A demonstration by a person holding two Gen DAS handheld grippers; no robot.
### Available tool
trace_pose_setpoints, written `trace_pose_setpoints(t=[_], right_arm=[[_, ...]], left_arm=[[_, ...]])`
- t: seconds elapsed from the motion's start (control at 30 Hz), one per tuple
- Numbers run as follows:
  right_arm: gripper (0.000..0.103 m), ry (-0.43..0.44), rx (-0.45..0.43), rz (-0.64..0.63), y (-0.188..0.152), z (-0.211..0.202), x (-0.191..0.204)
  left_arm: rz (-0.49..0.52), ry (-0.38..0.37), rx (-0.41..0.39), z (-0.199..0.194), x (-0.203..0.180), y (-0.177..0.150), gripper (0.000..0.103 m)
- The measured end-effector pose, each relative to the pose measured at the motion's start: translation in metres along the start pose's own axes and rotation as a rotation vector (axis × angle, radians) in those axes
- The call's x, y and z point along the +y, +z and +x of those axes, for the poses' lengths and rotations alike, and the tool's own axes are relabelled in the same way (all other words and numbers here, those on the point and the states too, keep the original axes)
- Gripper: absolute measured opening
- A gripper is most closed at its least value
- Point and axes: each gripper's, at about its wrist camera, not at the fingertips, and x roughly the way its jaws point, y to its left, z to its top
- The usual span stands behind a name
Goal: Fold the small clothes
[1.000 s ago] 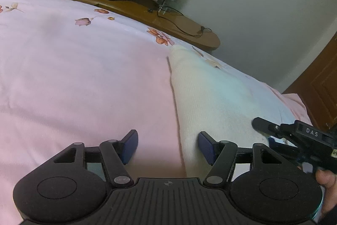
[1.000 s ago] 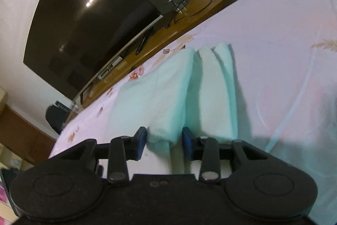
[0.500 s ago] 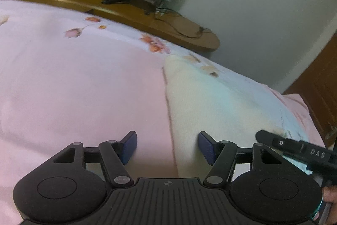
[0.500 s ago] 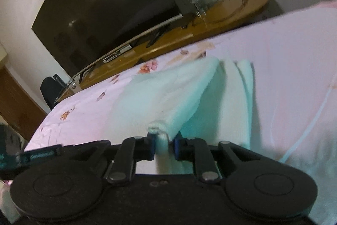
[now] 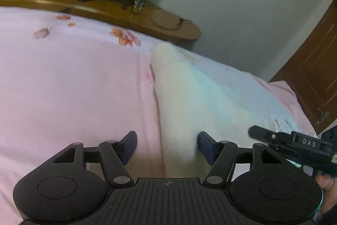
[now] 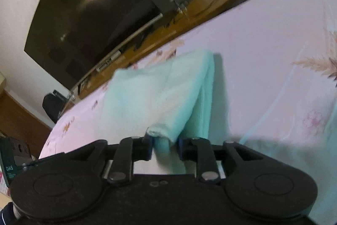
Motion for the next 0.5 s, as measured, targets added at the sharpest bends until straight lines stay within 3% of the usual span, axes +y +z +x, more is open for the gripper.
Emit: trace_pose_setpoints(t=[0.17,0.2,0.27,0.33,0.43,0.5], right_arm=[[0.035,-0.001,-0.044,0.027,0.017,0.015,-0.009],[0.032,-0.008,-0.044,0.02,0.021,0.021,-0.01],[0.015,-0.014,-0.042,-0.04,0.023,0.027,-0.006],[0.013,-0.066,-0.078,-0.159,0.021,0.024,0.008],[0.012,-0.11,-0.106,-0.147,0.023,0.021,-0.001],[0.012,-0.111,-0.075,-0.145,0.022,0.026,-0.008]], left_arm=[[-0.008,0.016,-0.025,0.014,0.003,0.02,0.064],[-0.014,0.021,-0.021,0.018,0.004,0.024,0.064],[-0.004,0.024,-0.006,0.029,0.003,0.03,0.064],[-0.001,0.006,0.008,0.039,0.001,0.031,0.064],[-0.016,-0.02,0.025,0.049,-0.003,0.03,0.064],[-0.025,-0.01,0.025,0.052,-0.002,0.026,0.064]])
